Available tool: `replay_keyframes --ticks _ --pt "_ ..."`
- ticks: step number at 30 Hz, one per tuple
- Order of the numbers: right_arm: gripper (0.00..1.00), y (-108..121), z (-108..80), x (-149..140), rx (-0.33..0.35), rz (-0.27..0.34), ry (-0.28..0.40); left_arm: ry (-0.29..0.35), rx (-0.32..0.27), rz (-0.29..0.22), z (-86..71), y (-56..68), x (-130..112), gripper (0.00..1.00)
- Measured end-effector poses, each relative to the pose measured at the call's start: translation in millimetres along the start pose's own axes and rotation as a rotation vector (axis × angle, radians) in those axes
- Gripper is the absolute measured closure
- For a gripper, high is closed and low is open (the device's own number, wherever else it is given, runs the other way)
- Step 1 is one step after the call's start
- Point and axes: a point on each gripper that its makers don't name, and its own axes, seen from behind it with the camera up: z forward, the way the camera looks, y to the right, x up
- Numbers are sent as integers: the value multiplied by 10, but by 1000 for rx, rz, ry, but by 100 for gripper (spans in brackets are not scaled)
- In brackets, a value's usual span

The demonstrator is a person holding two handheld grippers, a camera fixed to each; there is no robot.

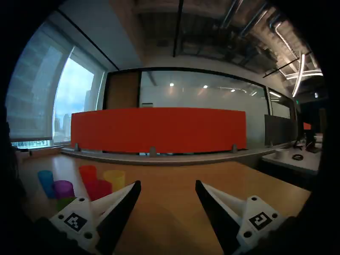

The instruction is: Pour water

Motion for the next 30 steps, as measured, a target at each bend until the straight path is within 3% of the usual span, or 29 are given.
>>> replay_keyframes --ticks 30 --pt "1 -10 -9 -14 0 2 -17 0 0 0 1 1 2 12"
